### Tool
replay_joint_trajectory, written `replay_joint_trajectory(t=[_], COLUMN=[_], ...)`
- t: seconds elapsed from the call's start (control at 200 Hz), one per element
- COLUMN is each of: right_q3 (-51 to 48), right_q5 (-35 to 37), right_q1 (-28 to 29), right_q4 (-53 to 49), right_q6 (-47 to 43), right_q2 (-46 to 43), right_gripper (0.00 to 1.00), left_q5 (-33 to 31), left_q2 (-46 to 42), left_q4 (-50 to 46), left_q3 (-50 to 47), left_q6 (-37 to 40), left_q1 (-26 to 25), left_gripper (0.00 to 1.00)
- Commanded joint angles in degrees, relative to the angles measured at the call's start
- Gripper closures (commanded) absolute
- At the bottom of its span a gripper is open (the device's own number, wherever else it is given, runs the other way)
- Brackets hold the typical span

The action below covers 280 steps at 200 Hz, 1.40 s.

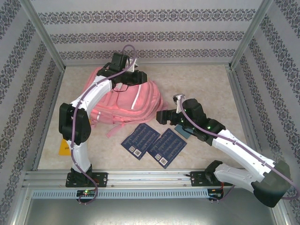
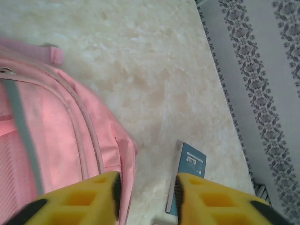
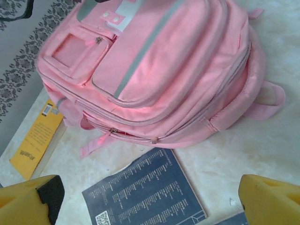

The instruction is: Pack the student bag

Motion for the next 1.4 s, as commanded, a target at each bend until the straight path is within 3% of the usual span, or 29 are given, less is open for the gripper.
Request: replay_joint_trajectory(t=[0.0, 0.265, 0.44, 0.724, 0.819, 1.049, 1.394], right_q3=[-0.67, -0.85, 0.35, -1.95, -1.83, -2.50, -3.41], right_q5=[2.28, 3.10, 3.30, 2.24, 2.79, 2.77, 1.40], right_q1=[-0.06, 0.70, 2.31, 6.69, 8.61, 10.90, 11.43], right_q4=[-4.13, -8.76, -12.27, -12.90, -13.33, -12.12, -11.10], right_q6=[-0.71, -0.93, -1.94, 2.48, 4.09, 10.03, 16.35], right_q2=[-1.16, -1.69, 0.32, 5.62, 9.26, 14.79, 17.64], right_gripper=[0.05, 0.08, 0.09, 0.13, 0.16, 0.17, 0.24], left_q5=[-1.47, -3.45, -11.08, -16.76, -19.11, -16.79, -17.23], left_q2=[-1.46, -16.25, -29.77, -43.41, -44.85, -40.91, -33.47], left_q4=[-3.45, -4.12, -3.36, -4.03, -1.45, 12.15, 19.24], left_q3=[0.98, -11.14, -25.87, -44.23, -48.04, -56.88, -61.44], left_q6=[0.55, 0.42, -1.13, -6.93, -9.37, -15.72, -14.54], left_q1=[-0.63, -2.51, -5.16, -5.44, -5.42, -6.37, -10.87], left_gripper=[0.53, 0.49, 0.47, 0.45, 0.45, 0.44, 0.44])
